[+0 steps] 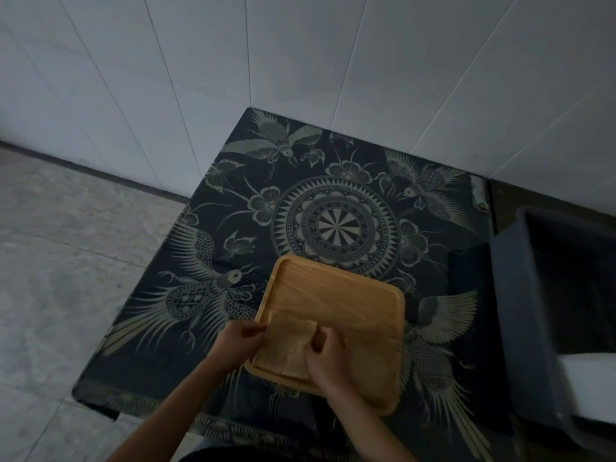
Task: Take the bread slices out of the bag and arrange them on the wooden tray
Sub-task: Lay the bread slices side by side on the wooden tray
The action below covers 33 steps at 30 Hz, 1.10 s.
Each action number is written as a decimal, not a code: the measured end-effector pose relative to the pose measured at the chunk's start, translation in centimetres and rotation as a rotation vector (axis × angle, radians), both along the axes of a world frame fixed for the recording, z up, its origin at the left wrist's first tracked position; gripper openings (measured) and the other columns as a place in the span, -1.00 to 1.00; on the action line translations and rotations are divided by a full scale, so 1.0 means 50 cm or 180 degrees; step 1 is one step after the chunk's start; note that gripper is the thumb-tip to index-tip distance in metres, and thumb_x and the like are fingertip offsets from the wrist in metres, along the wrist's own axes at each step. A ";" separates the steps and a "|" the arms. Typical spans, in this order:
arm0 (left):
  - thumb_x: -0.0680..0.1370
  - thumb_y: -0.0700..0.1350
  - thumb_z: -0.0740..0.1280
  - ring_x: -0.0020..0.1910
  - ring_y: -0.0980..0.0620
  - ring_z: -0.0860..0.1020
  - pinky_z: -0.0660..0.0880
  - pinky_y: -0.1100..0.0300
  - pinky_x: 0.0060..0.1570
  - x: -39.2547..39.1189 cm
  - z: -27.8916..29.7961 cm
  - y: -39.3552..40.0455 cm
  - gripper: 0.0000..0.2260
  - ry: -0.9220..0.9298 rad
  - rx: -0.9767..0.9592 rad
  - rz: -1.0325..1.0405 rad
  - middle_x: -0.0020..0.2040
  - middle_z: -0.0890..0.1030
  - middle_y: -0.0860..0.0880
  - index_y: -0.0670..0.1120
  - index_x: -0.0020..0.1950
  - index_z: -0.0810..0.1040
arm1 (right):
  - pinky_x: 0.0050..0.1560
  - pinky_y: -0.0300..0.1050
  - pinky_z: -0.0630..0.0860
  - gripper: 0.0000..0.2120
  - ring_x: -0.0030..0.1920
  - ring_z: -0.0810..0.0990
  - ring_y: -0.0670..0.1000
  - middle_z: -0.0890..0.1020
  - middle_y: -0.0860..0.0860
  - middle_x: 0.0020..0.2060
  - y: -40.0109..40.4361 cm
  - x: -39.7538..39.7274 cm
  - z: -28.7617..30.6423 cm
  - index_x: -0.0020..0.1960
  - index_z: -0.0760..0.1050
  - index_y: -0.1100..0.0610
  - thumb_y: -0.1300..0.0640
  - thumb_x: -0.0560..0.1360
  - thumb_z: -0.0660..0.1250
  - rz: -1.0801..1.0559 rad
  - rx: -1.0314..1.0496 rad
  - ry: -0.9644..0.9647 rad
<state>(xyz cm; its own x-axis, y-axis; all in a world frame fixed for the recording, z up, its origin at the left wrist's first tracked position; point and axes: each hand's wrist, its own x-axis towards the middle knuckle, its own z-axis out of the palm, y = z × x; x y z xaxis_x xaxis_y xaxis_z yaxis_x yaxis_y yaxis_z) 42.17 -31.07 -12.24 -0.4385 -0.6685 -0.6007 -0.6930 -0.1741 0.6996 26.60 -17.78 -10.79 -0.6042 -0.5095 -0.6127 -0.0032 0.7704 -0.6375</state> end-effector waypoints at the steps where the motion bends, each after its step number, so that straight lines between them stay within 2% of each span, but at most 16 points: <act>1: 0.55 -0.09 0.41 -0.09 0.14 0.68 0.59 0.20 -0.04 -0.002 0.004 0.001 -0.77 -0.0011 -0.0067 -0.0022 -0.05 0.74 0.05 -0.03 0.19 0.70 | -0.27 -0.35 0.41 -0.54 -0.13 0.46 -0.28 0.42 -0.28 -0.05 0.000 0.001 0.000 0.44 0.33 -0.01 -0.12 0.62 0.32 -0.0013 0.0012 -0.0004; 6: 0.62 -0.02 0.28 -0.07 0.14 0.67 0.51 0.32 -0.18 -0.008 0.018 0.002 -0.71 -0.0070 -0.0229 -0.0097 -0.01 0.74 0.01 0.01 0.30 0.64 | -0.26 -0.37 0.39 -0.55 -0.11 0.48 -0.25 0.49 -0.16 0.02 -0.002 0.005 0.000 0.45 0.36 0.01 -0.10 0.62 0.34 0.0082 0.0037 0.0031; 9: 0.63 0.00 0.27 -0.04 0.10 0.69 0.59 0.24 -0.08 -0.005 0.024 -0.006 -0.71 -0.0005 -0.0105 -0.0085 0.00 0.75 -0.01 0.04 0.30 0.63 | -0.22 -0.39 0.42 -0.57 -0.01 0.55 -0.13 0.56 -0.09 0.10 -0.005 0.010 0.005 0.45 0.39 0.06 -0.04 0.64 0.33 0.0083 0.0034 0.0045; 12: 0.61 -0.01 0.28 -0.07 0.11 0.69 0.62 0.16 -0.03 -0.001 0.025 -0.009 -0.75 -0.0034 -0.0070 -0.0089 -0.04 0.75 0.01 0.06 0.21 0.69 | 0.04 -0.18 0.59 -0.52 0.12 0.61 -0.05 0.61 -0.03 0.20 -0.005 0.014 0.011 0.50 0.36 0.09 -0.04 0.65 0.32 0.0104 0.0057 0.0037; 14: 0.60 -0.03 0.29 -0.06 0.08 0.69 0.62 0.13 -0.01 0.000 0.026 -0.010 -0.75 -0.0087 -0.0059 -0.0082 -0.03 0.74 0.00 0.03 0.20 0.69 | 0.15 -0.11 0.60 -0.48 0.14 0.60 -0.05 0.60 -0.03 0.21 -0.004 0.012 0.011 0.55 0.32 0.07 -0.05 0.65 0.32 0.0124 0.0069 -0.0028; 17: 0.61 -0.03 0.28 -0.08 0.08 0.68 0.60 0.16 -0.07 -0.009 0.037 -0.011 -0.71 -0.0192 -0.0165 -0.0265 -0.03 0.73 0.00 -0.03 0.28 0.64 | 0.16 -0.10 0.61 -0.37 0.15 0.59 -0.06 0.56 -0.03 0.21 -0.002 -0.001 0.017 0.62 0.18 0.05 -0.02 0.64 0.34 0.0119 0.0005 -0.0355; 20: 0.62 0.01 0.28 0.08 -0.04 0.66 0.58 0.09 0.06 -0.037 0.063 -0.006 -0.65 -0.0448 -0.0475 -0.0572 0.16 0.69 -0.11 -0.07 0.36 0.54 | 0.17 -0.05 0.63 -0.34 0.18 0.62 0.01 0.58 0.03 0.22 0.005 -0.026 0.032 0.62 0.18 0.09 0.12 0.61 0.39 0.0057 -0.0219 -0.0579; 23: 0.61 0.05 0.29 0.04 0.02 0.65 0.55 0.17 -0.08 -0.082 0.090 0.011 -0.66 -0.0308 -0.0664 -0.0649 0.20 0.67 -0.08 -0.03 0.35 0.54 | 0.20 -0.02 0.63 -0.48 0.14 0.62 -0.05 0.57 -0.12 0.12 0.024 -0.066 0.053 0.52 0.33 0.06 0.14 0.60 0.36 0.0047 -0.0385 -0.0489; 26: 0.61 0.05 0.29 -0.07 0.10 0.65 0.56 0.22 -0.16 -0.131 0.105 0.034 -0.68 -0.0067 -0.0574 -0.0728 0.17 0.66 -0.04 0.00 0.33 0.55 | -0.03 -0.25 0.64 -0.63 0.05 0.65 -0.11 0.62 -0.16 0.08 0.046 -0.113 0.076 0.38 0.41 -0.09 0.09 0.60 0.35 0.0033 -0.0525 -0.0390; 27: 0.61 0.05 0.29 -0.06 0.09 0.64 0.59 0.18 -0.11 -0.145 0.107 0.043 -0.69 -0.0032 -0.0517 -0.0740 0.16 0.66 -0.05 0.00 0.32 0.55 | -0.02 -0.21 0.65 -0.65 0.05 0.65 -0.12 0.62 -0.16 0.08 0.053 -0.130 0.082 0.36 0.43 -0.09 0.07 0.60 0.37 0.0032 -0.0547 -0.0350; 30: 0.61 0.06 0.29 0.06 0.00 0.63 0.62 -0.03 0.11 -0.182 0.111 0.070 -0.70 -0.0018 -0.0267 -0.0705 0.14 0.63 -0.04 -0.01 0.29 0.55 | 0.19 0.08 0.66 -0.64 0.14 0.64 -0.06 0.64 -0.11 0.14 0.077 -0.177 0.093 0.36 0.47 -0.04 0.07 0.59 0.41 -0.0050 -0.0562 -0.0327; 33: 0.62 0.06 0.28 0.05 0.04 0.60 0.61 -0.04 0.13 -0.214 0.110 0.100 -0.74 0.0038 -0.0096 -0.0679 0.09 0.62 0.02 0.00 0.25 0.57 | 0.20 0.09 0.66 -0.73 0.14 0.63 -0.06 0.63 -0.07 0.15 0.108 -0.217 0.097 0.25 0.50 -0.08 0.13 0.59 0.41 -0.0147 -0.0577 -0.0284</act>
